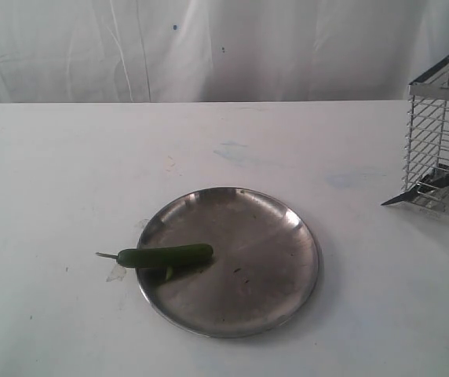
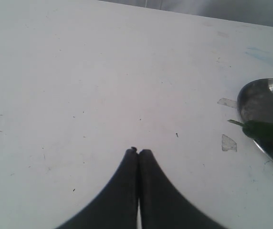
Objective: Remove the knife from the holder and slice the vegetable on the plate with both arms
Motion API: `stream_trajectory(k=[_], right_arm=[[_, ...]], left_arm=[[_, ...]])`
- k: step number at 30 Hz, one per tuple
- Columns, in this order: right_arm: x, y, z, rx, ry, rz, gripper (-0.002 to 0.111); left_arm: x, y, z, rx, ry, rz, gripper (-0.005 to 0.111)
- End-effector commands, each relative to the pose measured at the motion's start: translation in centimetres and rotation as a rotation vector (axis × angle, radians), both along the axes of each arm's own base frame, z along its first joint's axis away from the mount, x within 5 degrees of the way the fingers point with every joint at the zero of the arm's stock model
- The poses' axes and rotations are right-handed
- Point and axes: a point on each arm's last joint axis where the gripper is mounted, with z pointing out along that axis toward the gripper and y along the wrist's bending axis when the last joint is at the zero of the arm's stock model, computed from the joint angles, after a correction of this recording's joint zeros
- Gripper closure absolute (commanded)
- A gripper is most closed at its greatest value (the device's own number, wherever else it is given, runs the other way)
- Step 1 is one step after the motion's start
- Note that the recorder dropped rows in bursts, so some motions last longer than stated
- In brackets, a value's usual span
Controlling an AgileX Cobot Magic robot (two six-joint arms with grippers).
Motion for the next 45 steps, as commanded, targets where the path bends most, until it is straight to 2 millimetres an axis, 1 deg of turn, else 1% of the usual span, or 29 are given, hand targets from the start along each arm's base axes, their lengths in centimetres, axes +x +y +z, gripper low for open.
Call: stream_trajectory(k=[1,4,6,10,16,18,20,21,23,24,28,30,33,35,37,45], right_arm=[[0.1,0.2,-1.4,-0.084,0.073,0.052,0.103],[0.1,-0.5,-2.1,-0.114,0.121,-0.012,0.103],[0.2,-0.6,-2.1,-0.09,0.12,-0.062,0.103],[0.2,-0.3,-2.2,-0.085,0.124,-0.055,0.102],[0.3,-0.3,-2.8,-0.086,0.146,-0.035,0.093],[0.3,-0.5,-2.8,-0.098,0.143,-0.046,0.093],[0.4,-0.6,-2.6,-0.062,0.14,-0.117,0.095],[0.4,-0.5,-2.3,-0.042,0.126,-0.138,0.098],[0.6,-0.3,-1.7,-0.015,0.074,-0.15,0.106],[0.8,-0.3,-1.4,0.001,0.052,-0.162,0.108],[1.3,-0.2,-1.0,0.086,-0.002,-0.24,0.108],[1.5,-0.2,-1.2,0.121,-0.002,-0.255,0.108],[1.7,-0.2,-1.8,0.13,0.018,-0.245,0.108],[1.7,-0.5,-2.1,0.116,0.017,-0.234,0.108],[1.4,-1.5,-2.0,0.113,0.005,-0.251,0.108],[-0.3,-5.2,-0.5,0.086,-0.073,-0.169,0.108]], left_arm=[[0.0,0.0,0.0,-0.002,-0.009,-0.006,0.107],[0.0,0.0,0.0,-0.002,-0.009,-0.006,0.107],[0.0,0.0,0.0,-0.002,-0.009,-0.006,0.107],[0.0,0.0,0.0,-0.002,-0.009,-0.006,0.107],[0.0,0.0,0.0,-0.002,-0.009,-0.006,0.107],[0.0,0.0,0.0,-0.002,-0.009,-0.006,0.107],[0.0,0.0,0.0,-0.002,-0.009,-0.006,0.107],[0.0,0.0,0.0,-0.002,-0.009,-0.006,0.107],[0.0,0.0,0.0,-0.002,-0.009,-0.006,0.107],[0.0,0.0,0.0,-0.002,-0.009,-0.006,0.107],[0.0,0.0,0.0,-0.002,-0.009,-0.006,0.107],[0.0,0.0,0.0,-0.002,-0.009,-0.006,0.107],[0.0,0.0,0.0,-0.002,-0.009,-0.006,0.107],[0.0,0.0,0.0,-0.002,-0.009,-0.006,0.107],[0.0,0.0,0.0,-0.002,-0.009,-0.006,0.107],[0.0,0.0,0.0,-0.002,-0.009,-0.006,0.107]])
